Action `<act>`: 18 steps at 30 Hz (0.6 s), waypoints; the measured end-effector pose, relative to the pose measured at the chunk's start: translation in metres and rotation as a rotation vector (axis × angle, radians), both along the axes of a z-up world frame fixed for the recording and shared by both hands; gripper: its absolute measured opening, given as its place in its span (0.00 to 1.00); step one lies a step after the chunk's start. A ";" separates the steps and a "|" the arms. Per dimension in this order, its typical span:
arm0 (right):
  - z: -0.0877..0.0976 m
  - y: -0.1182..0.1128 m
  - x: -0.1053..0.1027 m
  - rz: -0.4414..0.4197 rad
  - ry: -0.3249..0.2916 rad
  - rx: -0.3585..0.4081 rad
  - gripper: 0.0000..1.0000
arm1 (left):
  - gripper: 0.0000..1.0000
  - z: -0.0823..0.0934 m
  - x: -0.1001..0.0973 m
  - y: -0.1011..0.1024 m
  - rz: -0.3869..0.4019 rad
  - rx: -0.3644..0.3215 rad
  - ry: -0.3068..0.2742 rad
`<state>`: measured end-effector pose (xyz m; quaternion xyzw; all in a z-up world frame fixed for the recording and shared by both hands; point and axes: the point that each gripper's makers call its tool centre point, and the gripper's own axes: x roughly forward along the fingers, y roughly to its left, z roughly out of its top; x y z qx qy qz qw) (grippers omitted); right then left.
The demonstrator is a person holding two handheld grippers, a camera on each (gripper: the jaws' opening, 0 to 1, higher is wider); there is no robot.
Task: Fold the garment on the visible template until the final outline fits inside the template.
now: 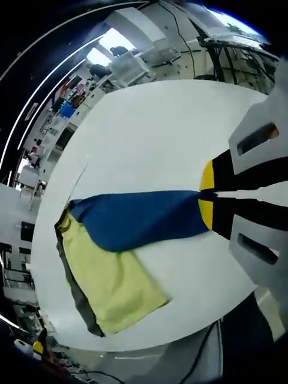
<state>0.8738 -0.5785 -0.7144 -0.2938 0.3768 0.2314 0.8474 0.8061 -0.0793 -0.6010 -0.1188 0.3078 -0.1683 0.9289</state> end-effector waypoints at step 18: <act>-0.012 -0.064 0.057 -0.063 0.035 -0.057 0.03 | 0.97 -0.008 0.010 -0.002 0.017 0.018 0.032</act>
